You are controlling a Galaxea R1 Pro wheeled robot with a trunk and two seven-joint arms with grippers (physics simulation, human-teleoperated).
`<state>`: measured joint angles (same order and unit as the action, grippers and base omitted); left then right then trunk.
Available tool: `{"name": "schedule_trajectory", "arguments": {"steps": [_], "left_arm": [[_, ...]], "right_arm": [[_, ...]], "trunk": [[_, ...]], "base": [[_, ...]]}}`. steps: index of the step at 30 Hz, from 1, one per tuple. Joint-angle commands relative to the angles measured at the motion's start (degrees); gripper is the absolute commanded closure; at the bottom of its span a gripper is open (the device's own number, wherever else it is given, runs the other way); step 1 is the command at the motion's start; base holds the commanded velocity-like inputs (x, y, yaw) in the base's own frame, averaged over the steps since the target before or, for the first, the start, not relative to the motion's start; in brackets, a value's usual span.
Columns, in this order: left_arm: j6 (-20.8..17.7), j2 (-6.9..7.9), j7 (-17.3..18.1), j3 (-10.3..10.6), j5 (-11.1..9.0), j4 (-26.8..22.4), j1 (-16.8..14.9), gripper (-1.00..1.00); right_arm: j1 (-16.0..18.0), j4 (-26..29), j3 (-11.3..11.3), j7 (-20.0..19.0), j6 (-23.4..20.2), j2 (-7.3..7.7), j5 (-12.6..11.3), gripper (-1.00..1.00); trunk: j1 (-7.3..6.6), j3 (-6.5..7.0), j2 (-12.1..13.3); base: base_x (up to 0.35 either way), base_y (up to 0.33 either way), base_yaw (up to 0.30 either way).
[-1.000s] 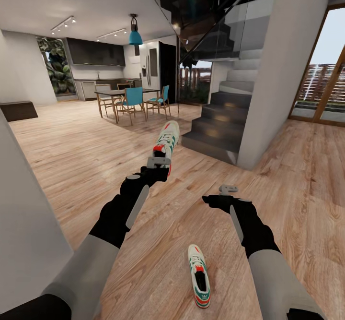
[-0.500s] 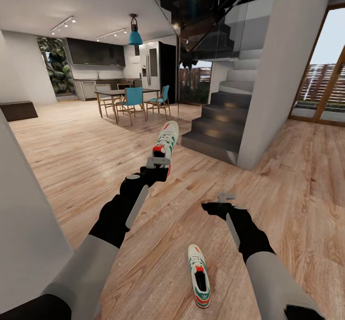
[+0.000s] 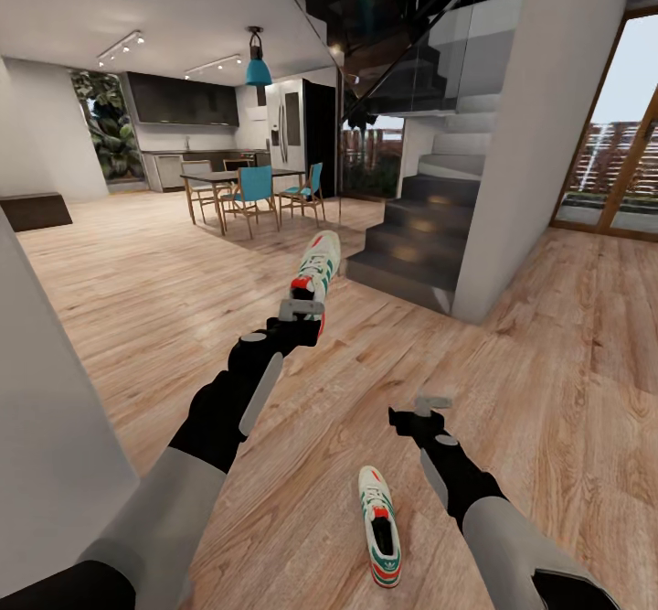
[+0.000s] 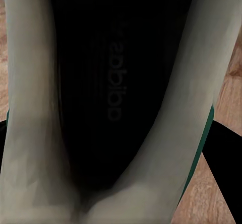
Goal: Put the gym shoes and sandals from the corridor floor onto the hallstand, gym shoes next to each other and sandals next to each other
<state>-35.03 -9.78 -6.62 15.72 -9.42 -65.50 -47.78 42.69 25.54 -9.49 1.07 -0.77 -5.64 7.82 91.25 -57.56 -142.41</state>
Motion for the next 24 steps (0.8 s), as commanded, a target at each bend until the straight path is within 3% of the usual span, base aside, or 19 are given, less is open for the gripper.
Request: {"name": "schedule_trajectory", "arguments": {"steps": [1,5,11,15,24], "left_arm": [[-0.3,0.02,-0.5,0.1,-0.6,-0.1,0.0,1.0],[-0.3,0.02,-0.5,0.1,-0.6,-0.1,0.0,1.0],[-0.3,0.02,-0.4,0.1,-0.7,0.0,0.0,1.0],[-0.2,0.02,-0.4,0.1,-0.7,0.0,0.0,1.0],[-0.2,0.02,-0.4,0.1,-0.8,0.0,0.0,1.0]], "right_arm": [[0.0,-0.1,-0.3,0.0,0.1,-0.07,0.6,-1.0],[0.0,-2.0,-0.4,0.0,0.3,-0.07,0.6,-1.0],[0.0,-10.2,-0.3,0.0,0.4,-0.07,0.8,-1.0],[0.0,-11.1,-0.3,0.0,0.4,-0.07,0.8,-1.0],[0.0,-11.3,-0.3,-0.2,0.4,-0.07,0.8,-1.0]], "trunk": [[-0.01,-0.06,0.0],[-0.01,-0.06,0.0],[0.45,-0.83,-0.8],[0.45,-1.17,-0.8],[0.68,-3.68,-1.0]], "base": [[0.0,0.0,0.0],[0.0,0.0,0.0],[0.0,0.0,0.0],[0.0,0.0,0.0],[0.0,0.0,0.0]]}}
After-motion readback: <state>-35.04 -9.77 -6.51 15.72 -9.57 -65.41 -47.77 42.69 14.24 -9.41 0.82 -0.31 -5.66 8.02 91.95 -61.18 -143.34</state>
